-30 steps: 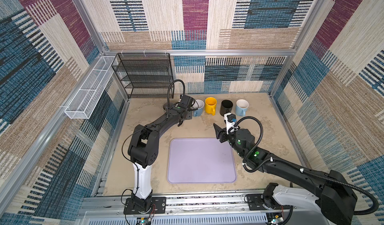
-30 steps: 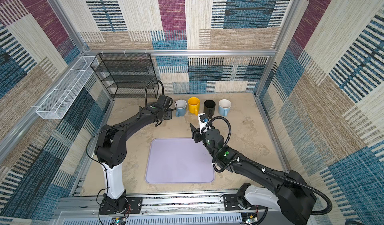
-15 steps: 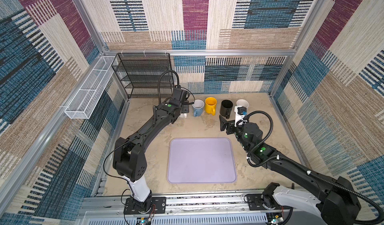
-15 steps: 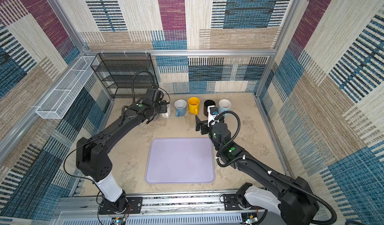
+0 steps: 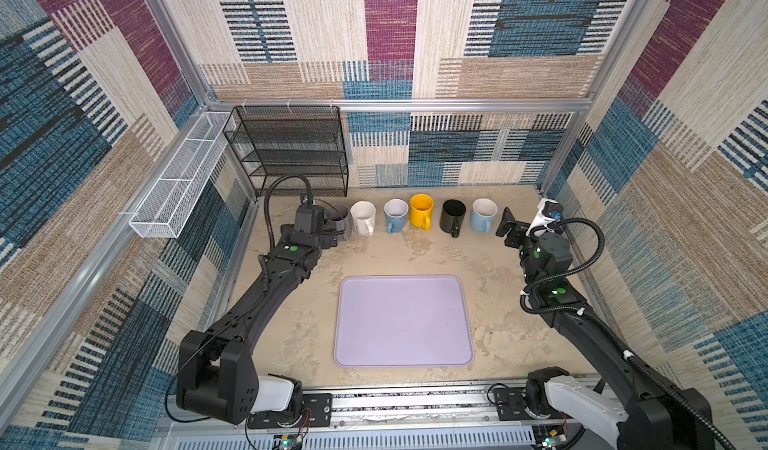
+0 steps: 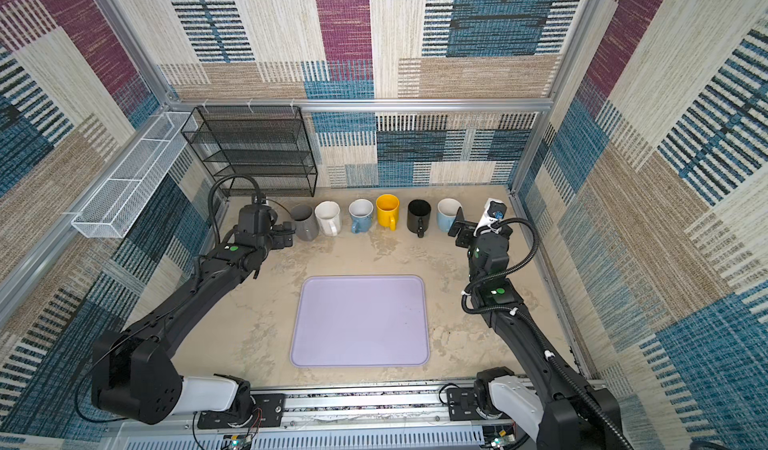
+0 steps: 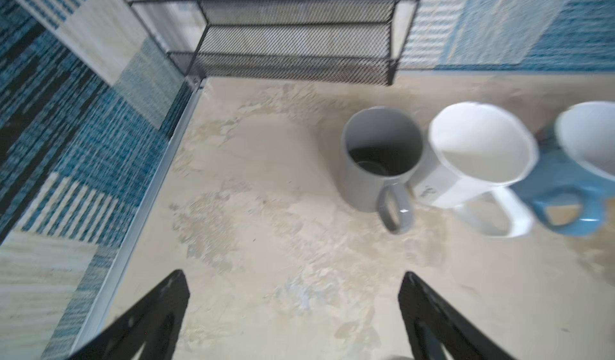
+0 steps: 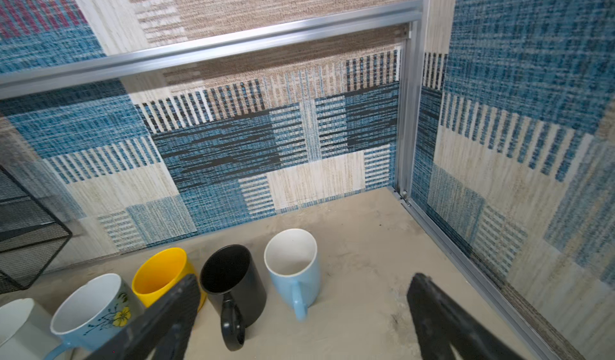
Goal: Turn the mug right side up
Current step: Reset both arms
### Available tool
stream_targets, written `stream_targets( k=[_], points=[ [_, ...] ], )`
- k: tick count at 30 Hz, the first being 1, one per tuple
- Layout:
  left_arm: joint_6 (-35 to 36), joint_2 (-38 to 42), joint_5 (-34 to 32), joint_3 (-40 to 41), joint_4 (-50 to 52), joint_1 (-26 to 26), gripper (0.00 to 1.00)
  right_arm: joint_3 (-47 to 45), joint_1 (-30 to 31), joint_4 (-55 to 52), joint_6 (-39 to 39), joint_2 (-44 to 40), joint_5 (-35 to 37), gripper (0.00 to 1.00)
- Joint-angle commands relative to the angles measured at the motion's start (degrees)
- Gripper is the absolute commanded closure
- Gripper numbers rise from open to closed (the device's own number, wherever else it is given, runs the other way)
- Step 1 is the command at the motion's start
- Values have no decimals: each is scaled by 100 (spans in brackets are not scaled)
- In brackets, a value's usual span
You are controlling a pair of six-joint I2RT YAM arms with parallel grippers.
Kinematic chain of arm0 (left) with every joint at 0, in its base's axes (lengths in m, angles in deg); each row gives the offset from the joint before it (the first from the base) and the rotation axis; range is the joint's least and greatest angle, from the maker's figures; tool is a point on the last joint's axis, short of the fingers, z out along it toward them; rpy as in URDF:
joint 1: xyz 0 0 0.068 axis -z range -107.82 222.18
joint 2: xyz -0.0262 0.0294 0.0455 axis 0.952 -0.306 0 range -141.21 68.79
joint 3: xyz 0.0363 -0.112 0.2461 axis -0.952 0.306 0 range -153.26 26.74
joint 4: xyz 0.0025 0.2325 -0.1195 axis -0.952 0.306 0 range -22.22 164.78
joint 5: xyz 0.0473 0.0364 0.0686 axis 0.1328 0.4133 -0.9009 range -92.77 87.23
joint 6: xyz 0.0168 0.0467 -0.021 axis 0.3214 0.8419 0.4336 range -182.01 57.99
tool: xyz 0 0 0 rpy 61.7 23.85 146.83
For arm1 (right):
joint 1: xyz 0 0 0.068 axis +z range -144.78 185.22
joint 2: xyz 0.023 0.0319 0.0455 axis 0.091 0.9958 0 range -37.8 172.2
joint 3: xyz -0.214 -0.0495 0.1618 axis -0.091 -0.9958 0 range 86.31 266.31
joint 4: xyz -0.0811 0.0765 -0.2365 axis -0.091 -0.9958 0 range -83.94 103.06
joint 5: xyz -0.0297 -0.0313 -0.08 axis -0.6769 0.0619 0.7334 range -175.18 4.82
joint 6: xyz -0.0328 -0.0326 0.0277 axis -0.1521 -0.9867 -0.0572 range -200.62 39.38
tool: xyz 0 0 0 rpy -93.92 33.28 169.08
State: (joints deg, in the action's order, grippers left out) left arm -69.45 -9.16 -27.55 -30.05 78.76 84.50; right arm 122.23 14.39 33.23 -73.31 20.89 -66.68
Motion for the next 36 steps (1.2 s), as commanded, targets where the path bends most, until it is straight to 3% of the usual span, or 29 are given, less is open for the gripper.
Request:
stream_targets(
  k=[1,5,10,14,17,20,24,25,26,27,29,30,31,32,33,35,36],
  points=[
    [361,229,-193,875,-1573,-190,1,-225,-164,769,-303,79,-209,1],
    [472,556,-129,2035,-2823,-439,1,-471,-333,1249,-462,313,-387,1],
    [629,606,507,2887,-3757,-797,1,-849,-496,1871,-567,566,-884,1],
    [877,498,1198,3701,-5273,-895,1,-1228,-686,2332,-579,683,-1414,1],
    [892,267,1689,4160,-6389,-1043,1,-1527,-849,2730,-531,826,-1713,1],
    [833,-9,1993,4220,-6659,-1186,1,-1921,-935,3320,-544,978,-1922,1],
    [750,-1150,2077,4190,-7825,-1306,1,-2270,-1140,4033,-689,1430,-2258,1],
    [743,-1112,2274,4137,-7678,-1372,1,-2373,-1185,4193,-730,1516,-2380,1],
    [666,-801,2403,3946,-6746,-1443,1,-2458,-1198,4366,-798,1675,-2362,1],
    [632,-790,2480,3783,-6435,-1500,1,-2559,-1219,4705,-744,1923,-2252,1],
    [704,-1100,2847,3626,-6637,-1574,1,-2515,-1306,5186,-578,2557,-2336,1],
    [661,-917,2796,3511,-6073,-1582,1,-2484,-1282,5704,-598,3104,-2322,1],
    [615,-891,2772,3486,-5994,-1598,1,-2505,-1203,5886,-659,3061,-2238,1],
    [617,-1030,2764,3563,-6420,-1601,1,-2389,-1201,5101,-640,2831,-2182,1],
    [613,-1099,2752,3608,-6581,-1609,1,-2473,-1198,5802,-641,3138,-2184,1],
    [588,-975,2751,3488,-6139,-1619,1,-2378,-1198,5184,-638,2915,-2160,1],
    [578,-1022,2750,3505,-6263,-1628,1,-2444,-1204,5675,-641,3083,-2155,1]
  ],
)
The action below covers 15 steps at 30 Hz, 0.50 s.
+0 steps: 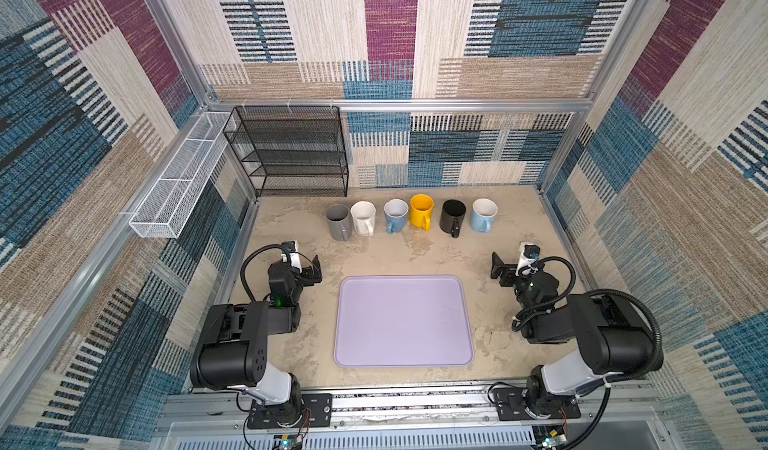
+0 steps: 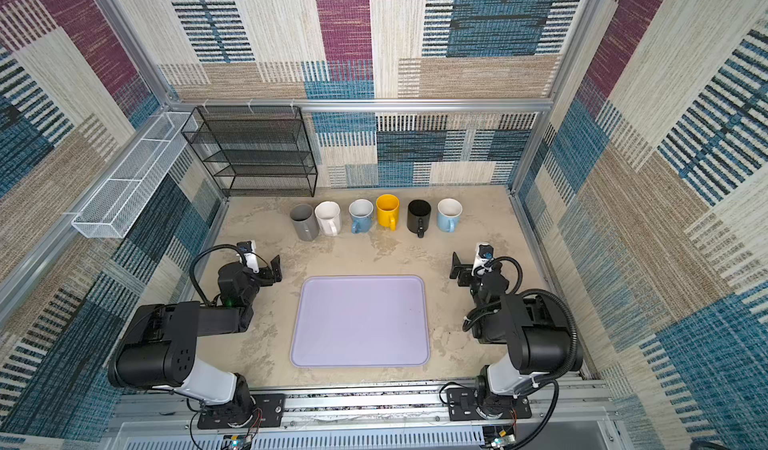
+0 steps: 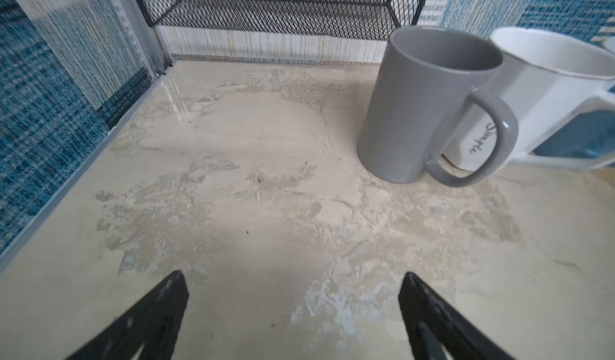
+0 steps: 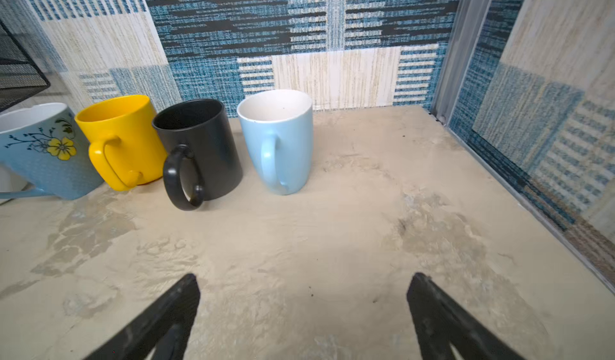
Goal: Turn the mug right side up
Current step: Reset both arms
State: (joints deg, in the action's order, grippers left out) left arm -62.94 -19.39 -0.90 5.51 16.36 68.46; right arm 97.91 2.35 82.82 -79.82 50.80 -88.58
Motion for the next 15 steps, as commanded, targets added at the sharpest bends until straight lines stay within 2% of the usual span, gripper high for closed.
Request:
stream_targets(
  k=[1,6,9,15],
  points=[
    [-80,-56,90,-60,-104,-31,1,19,12,515,9,-26,41,1],
    [-127,26,-44,-154,208,-32,1,-57,39,554,-19,-76,51,1],
    [-127,17,-86,-152,190,-23,1,142,41,165,-220,-87,-426,1],
    [-127,7,-91,-151,158,-23,1,135,41,184,-222,-79,-440,1]
  ],
)
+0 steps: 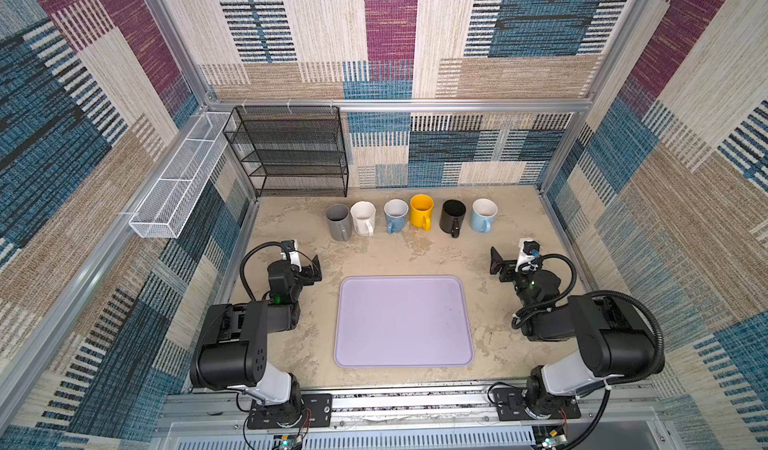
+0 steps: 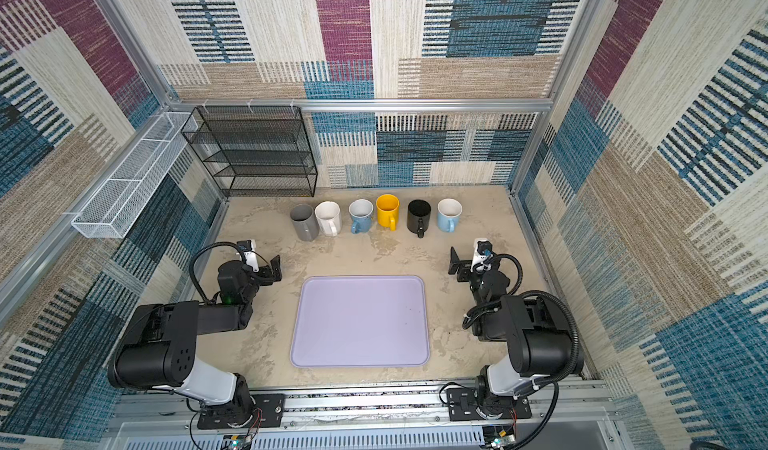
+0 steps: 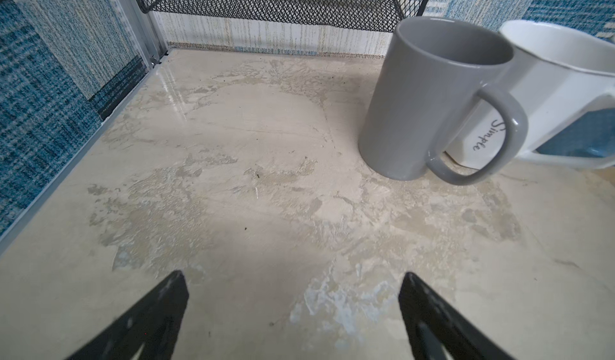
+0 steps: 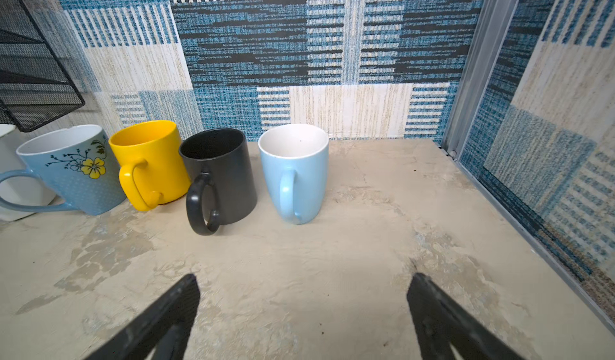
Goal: Turn the mug right side up
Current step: Reset both arms
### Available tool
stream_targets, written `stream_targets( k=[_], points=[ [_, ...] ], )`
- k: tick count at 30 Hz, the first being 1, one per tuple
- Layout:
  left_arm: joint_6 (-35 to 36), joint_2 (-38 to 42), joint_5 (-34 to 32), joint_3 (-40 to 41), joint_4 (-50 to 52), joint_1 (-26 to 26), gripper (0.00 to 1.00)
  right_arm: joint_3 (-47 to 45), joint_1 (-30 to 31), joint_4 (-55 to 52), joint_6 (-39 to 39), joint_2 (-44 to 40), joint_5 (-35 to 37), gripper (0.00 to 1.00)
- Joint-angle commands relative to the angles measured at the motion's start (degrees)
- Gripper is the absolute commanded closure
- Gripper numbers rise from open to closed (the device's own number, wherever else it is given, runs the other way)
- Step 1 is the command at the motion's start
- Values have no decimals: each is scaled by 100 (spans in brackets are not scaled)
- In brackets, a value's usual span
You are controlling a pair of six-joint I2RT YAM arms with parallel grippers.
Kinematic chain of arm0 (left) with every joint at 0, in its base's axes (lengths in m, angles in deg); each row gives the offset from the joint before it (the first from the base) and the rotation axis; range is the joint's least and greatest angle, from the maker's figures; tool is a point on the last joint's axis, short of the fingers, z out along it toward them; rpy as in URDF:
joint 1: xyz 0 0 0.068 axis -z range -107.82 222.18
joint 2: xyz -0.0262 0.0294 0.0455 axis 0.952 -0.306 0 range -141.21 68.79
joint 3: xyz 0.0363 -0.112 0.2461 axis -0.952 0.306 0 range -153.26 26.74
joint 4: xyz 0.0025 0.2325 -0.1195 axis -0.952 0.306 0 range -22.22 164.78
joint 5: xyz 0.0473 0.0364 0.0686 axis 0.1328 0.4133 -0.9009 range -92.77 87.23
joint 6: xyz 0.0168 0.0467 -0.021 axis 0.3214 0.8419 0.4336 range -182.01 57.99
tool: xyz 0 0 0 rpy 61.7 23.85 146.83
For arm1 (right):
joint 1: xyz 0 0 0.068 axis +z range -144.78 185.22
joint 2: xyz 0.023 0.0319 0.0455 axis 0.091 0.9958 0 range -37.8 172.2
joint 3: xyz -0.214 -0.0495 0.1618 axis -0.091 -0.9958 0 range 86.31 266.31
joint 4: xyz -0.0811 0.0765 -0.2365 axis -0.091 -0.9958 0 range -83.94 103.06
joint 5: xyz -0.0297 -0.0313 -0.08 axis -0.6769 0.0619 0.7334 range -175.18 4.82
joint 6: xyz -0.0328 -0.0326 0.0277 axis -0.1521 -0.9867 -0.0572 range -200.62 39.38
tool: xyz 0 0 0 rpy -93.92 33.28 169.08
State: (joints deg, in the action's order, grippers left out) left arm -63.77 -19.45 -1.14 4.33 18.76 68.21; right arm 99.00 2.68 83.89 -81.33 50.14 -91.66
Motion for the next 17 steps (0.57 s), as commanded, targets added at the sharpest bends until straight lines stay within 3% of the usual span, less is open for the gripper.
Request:
stream_targets(
  k=[1,17],
  points=[
    [-44,19,-62,-32,-67,1,1,41,8,65,-73,-7,-129,1],
    [-44,22,-66,-44,-58,10,1,32,35,77,-84,-14,-99,1]
  ],
)
